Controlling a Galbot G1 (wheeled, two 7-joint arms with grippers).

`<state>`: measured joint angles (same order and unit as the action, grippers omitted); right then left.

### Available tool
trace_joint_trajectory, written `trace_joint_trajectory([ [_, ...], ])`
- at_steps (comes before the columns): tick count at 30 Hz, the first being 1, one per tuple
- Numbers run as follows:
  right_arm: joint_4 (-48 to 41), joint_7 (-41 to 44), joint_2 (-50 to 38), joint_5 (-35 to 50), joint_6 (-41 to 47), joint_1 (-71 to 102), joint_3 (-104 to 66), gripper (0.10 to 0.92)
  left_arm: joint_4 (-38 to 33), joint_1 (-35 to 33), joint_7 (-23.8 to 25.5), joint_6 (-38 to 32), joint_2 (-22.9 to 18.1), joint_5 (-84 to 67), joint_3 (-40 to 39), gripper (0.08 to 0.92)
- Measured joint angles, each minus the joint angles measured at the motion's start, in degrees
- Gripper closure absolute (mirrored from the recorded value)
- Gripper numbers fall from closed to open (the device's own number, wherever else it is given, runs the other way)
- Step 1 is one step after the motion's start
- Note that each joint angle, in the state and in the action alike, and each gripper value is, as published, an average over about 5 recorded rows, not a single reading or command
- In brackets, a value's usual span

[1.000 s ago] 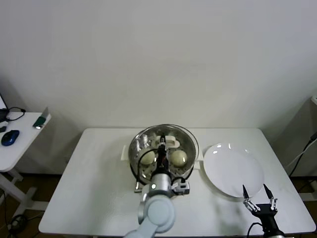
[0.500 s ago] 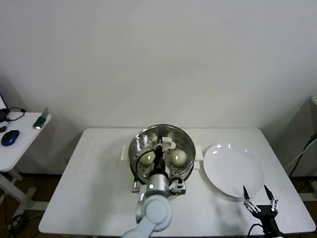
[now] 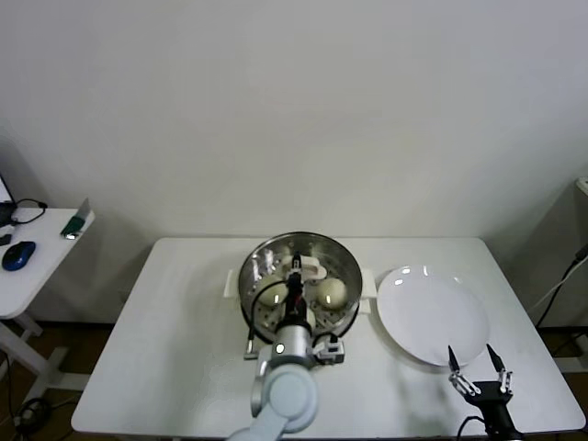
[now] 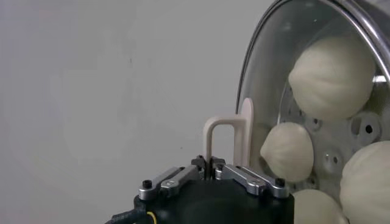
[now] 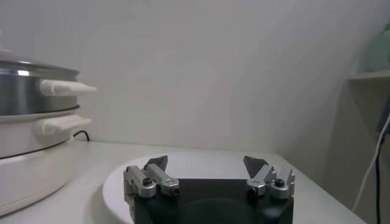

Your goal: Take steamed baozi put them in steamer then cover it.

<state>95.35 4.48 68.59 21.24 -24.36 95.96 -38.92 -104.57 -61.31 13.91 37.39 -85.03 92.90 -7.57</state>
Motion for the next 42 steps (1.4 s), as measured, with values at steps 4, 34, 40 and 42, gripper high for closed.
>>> trace_joint_trajectory([
  [4,0.1,0.0,0.1,0.0,0.0,0.0,0.1,0.203,-0.6,-0.2,-0.2,-0.1,0.4,-1.1,-0.1,0.78],
  [34,1.1,-3.6,0.4,1.9,0.9,-1.0,1.8,0.203,-18.9,-14.6,-17.8,-15.6,10.8,-45.5,12.0,0.177],
  [40,1.1,-3.8,1.2,0.5,1.1,-1.9,2.3,0.203,-19.5,-20.5,-20.2,-25.0,11.7,-65.7,22.9,0.177],
  [42,1.1,-3.8,1.3,0.2,1.3,-2.1,2.5,0.203,-18.7,-22.3,-20.2,-28.0,12.4,-72.8,26.7,0.177],
])
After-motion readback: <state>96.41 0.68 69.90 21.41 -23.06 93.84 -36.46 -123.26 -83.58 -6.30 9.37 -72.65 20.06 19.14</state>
